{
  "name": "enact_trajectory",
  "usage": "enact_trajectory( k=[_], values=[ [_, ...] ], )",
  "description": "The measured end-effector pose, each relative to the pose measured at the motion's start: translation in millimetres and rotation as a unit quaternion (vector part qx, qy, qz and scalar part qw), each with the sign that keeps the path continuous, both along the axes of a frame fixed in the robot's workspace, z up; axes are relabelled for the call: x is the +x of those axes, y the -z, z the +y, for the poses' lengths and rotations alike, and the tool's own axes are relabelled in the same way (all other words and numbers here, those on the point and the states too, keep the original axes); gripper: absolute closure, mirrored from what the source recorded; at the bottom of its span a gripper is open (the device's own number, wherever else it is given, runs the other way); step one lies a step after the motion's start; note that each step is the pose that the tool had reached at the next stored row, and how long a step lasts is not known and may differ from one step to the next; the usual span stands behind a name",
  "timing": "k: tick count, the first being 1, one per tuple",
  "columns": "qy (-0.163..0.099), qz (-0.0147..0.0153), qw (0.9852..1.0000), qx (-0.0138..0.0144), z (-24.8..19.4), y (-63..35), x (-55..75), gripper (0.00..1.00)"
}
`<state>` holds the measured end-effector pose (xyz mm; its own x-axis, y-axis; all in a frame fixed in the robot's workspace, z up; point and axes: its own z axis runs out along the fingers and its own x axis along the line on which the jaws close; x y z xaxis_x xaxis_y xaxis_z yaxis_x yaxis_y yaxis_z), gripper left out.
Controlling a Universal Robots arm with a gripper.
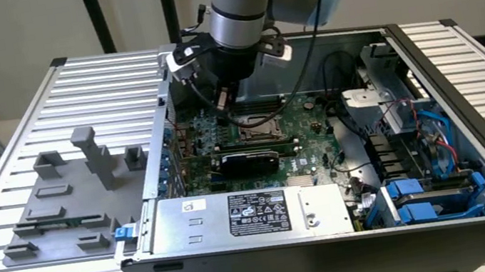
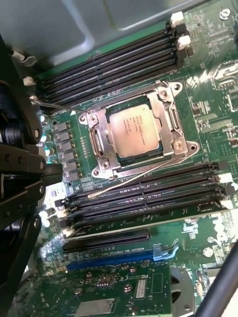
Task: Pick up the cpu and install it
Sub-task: 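Install the first cpu locking lever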
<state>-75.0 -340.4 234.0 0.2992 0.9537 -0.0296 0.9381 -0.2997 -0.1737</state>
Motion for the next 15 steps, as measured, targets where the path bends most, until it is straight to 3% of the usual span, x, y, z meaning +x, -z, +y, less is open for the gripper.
enact_trajectory(
  k=[2,4,7,13,15],
  values=[
    [0.009,0.0000,0.9999,0.0061,0.0,0.1,-0.2,0.89],
    [0.014,0.0001,0.9998,0.0163,-0.1,0.0,-0.5,0.89],
    [0.020,0.0007,0.9994,0.0276,-1.2,-0.2,-0.9,0.89],
    [0.024,0.0027,0.9990,0.0381,-13.7,-0.8,-1.2,0.89],
    [0.027,0.0032,0.9986,0.0460,-14.6,-1.1,-1.6,0.89]
  ],
)
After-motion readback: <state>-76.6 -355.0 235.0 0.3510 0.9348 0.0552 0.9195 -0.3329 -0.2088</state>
